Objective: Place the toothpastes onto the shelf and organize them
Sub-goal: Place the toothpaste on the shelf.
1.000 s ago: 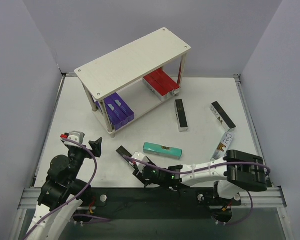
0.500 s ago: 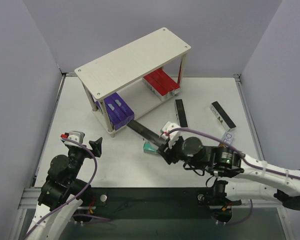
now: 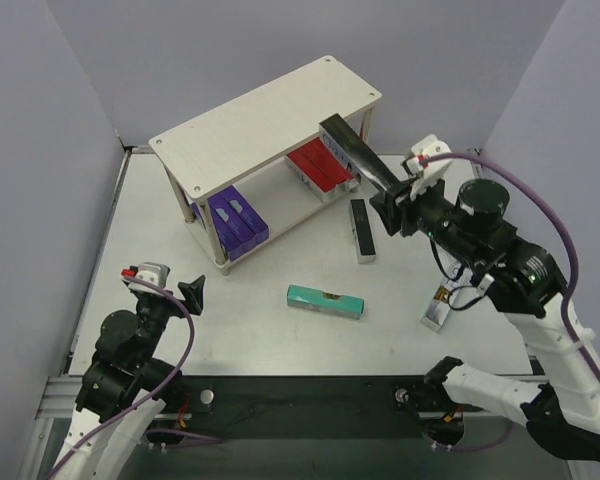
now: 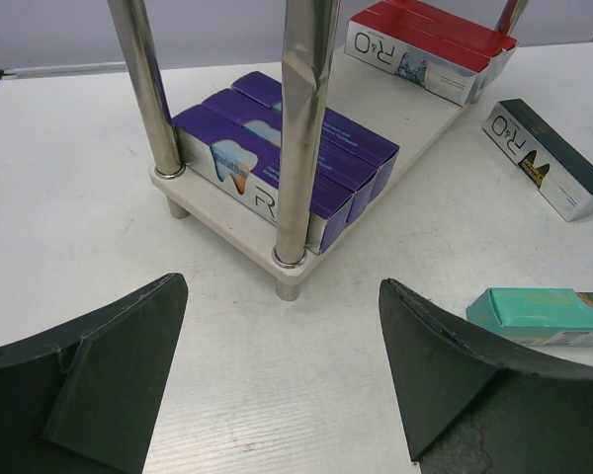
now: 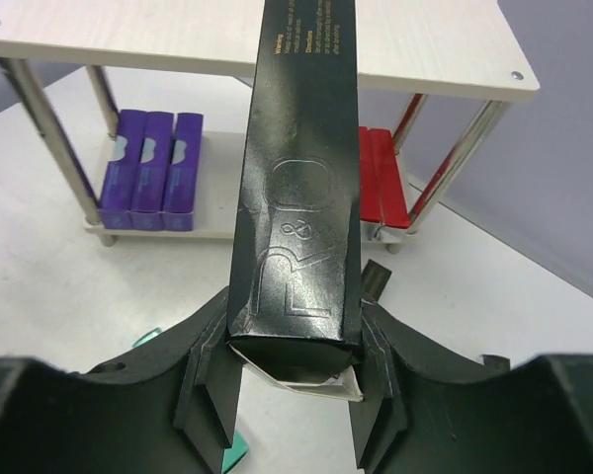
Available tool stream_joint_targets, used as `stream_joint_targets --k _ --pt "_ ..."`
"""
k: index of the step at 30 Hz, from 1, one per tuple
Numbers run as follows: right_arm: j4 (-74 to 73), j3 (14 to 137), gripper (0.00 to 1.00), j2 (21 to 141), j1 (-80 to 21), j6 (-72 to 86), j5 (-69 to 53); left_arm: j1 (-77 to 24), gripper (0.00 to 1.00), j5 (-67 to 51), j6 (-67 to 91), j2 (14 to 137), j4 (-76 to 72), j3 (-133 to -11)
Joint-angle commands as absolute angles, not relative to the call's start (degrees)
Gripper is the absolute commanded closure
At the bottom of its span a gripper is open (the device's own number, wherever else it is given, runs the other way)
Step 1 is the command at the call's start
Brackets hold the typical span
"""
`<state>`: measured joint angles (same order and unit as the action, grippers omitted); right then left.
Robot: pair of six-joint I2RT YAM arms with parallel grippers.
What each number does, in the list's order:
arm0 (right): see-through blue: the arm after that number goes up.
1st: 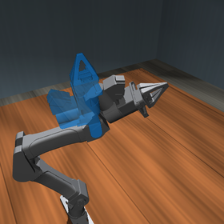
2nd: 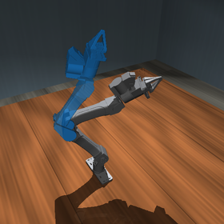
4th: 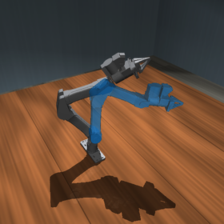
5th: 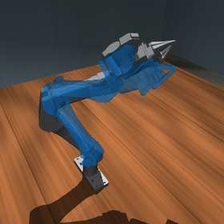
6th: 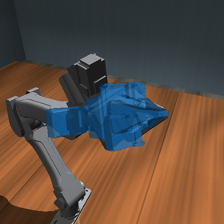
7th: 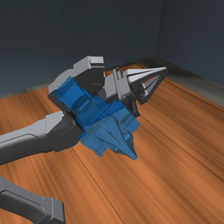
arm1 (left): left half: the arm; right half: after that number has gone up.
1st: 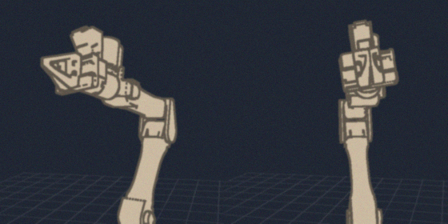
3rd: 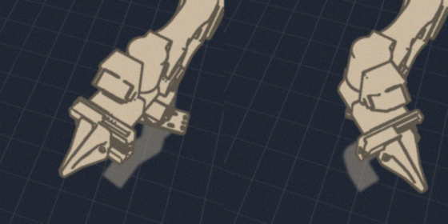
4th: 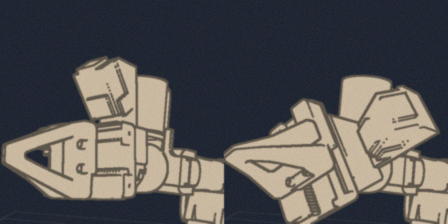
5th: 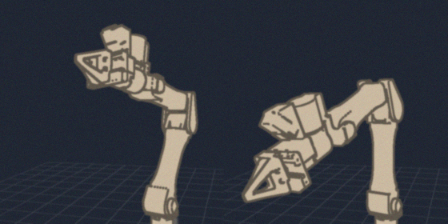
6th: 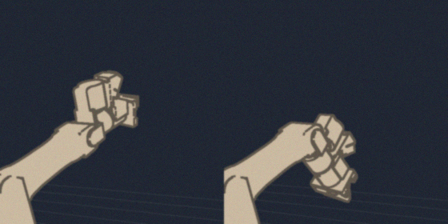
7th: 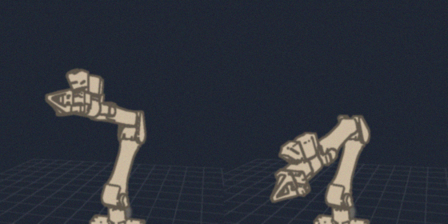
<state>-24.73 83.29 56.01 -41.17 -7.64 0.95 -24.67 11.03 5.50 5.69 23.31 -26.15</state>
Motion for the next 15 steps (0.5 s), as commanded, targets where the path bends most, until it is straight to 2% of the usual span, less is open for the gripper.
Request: stream_joint_targets --k 1,6,15 --pt "-23.2 91.04 0.83 65.27 -31.49 -11.42 -14.11 -24.35 0.1 10.55 5.54 6.06 21.27 -26.81" --pt "-22.85 101.93 0.83 76.52 -21.64 -11.51 -23.46 -24.35 0.1 11.07 5.62 5.8 21.36 -26.72" --pt "-16.27 115.3 0.81 94.1 -15.21 -9.32 -29.18 -24.26 0.11 11.69 5.8 5.8 21.36 -26.81"
